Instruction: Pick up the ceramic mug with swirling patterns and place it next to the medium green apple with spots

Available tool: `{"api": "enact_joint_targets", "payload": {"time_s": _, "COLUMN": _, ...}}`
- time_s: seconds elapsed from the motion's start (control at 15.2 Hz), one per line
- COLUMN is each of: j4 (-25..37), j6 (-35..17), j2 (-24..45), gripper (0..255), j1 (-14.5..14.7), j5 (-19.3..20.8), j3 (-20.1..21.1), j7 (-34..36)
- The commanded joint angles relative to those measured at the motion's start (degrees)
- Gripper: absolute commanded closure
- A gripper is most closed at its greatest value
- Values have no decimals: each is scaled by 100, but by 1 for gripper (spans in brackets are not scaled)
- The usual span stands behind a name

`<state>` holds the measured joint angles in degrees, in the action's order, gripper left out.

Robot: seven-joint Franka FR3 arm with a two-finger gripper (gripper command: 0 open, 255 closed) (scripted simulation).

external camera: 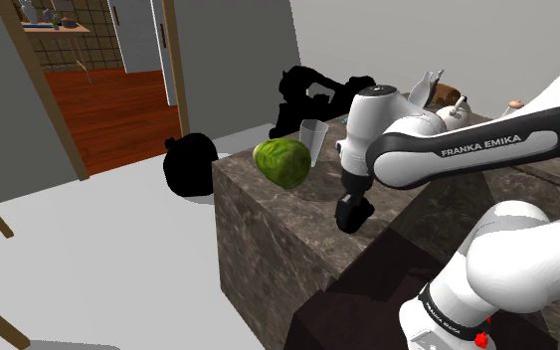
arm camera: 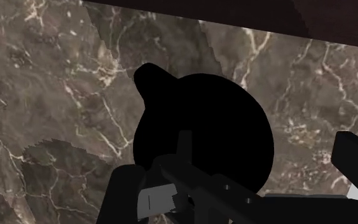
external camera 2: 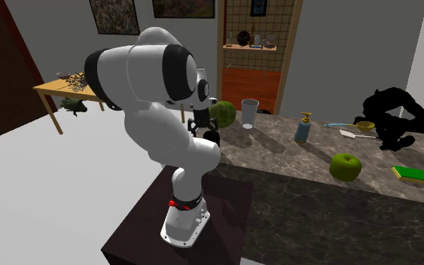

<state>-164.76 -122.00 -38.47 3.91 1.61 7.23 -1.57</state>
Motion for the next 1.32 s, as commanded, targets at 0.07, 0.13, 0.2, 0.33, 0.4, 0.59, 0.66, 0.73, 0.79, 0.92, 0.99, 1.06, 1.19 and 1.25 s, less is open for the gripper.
{"api": "enact_joint_targets", "payload": {"time_s": 0.07, "j4": -138, "j6": -265, "j2": 122, "gripper": 0, "j1": -17, "j5": 14, "j3": 6, "j7": 12}}
{"api": "enact_joint_targets", "payload": {"time_s": 0.13, "j4": -137, "j6": -266, "j2": 124, "gripper": 0, "j1": -17, "j5": 15, "j3": 6, "j7": 13}}
{"api": "enact_joint_targets", "payload": {"time_s": 0.2, "j4": -137, "j6": -267, "j2": 125, "gripper": 0, "j1": -17, "j5": 15, "j3": 6, "j7": 13}}
{"api": "enact_joint_targets", "payload": {"time_s": 0.33, "j4": -137, "j6": -267, "j2": 125, "gripper": 0, "j1": -17, "j5": 15, "j3": 6, "j7": 13}}
{"api": "enact_joint_targets", "payload": {"time_s": 0.4, "j4": -137, "j6": -267, "j2": 125, "gripper": 0, "j1": -17, "j5": 15, "j3": 6, "j7": 13}}
{"api": "enact_joint_targets", "payload": {"time_s": 0.59, "j4": -136, "j6": -266, "j2": 125, "gripper": 255, "j1": -17, "j5": 15, "j3": 6, "j7": 12}}
{"api": "enact_joint_targets", "payload": {"time_s": 0.66, "j4": -136, "j6": -266, "j2": 125, "gripper": 255, "j1": -17, "j5": 15, "j3": 6, "j7": 12}}
{"api": "enact_joint_targets", "payload": {"time_s": 0.73, "j4": -136, "j6": -266, "j2": 124, "gripper": 255, "j1": -17, "j5": 15, "j3": 6, "j7": 12}}
{"api": "enact_joint_targets", "payload": {"time_s": 0.79, "j4": -137, "j6": -266, "j2": 124, "gripper": 255, "j1": -17, "j5": 15, "j3": 6, "j7": 12}}
{"api": "enact_joint_targets", "payload": {"time_s": 0.92, "j4": -136, "j6": -264, "j2": 124, "gripper": 255, "j1": -17, "j5": 15, "j3": 6, "j7": 12}}
{"api": "enact_joint_targets", "payload": {"time_s": 0.99, "j4": -137, "j6": -266, "j2": 124, "gripper": 255, "j1": -17, "j5": 15, "j3": 6, "j7": 12}}
{"api": "enact_joint_targets", "payload": {"time_s": 1.06, "j4": -137, "j6": -267, "j2": 126, "gripper": 255, "j1": -18, "j5": 15, "j3": 6, "j7": 12}}
{"api": "enact_joint_targets", "payload": {"time_s": 1.19, "j4": -137, "j6": -267, "j2": 125, "gripper": 255, "j1": -17, "j5": 14, "j3": 7, "j7": 12}}
{"api": "enact_joint_targets", "payload": {"time_s": 1.25, "j4": -93, "j6": -158, "j2": 60, "gripper": 255, "j1": -13, "j5": 11, "j3": -1, "j7": 1}}
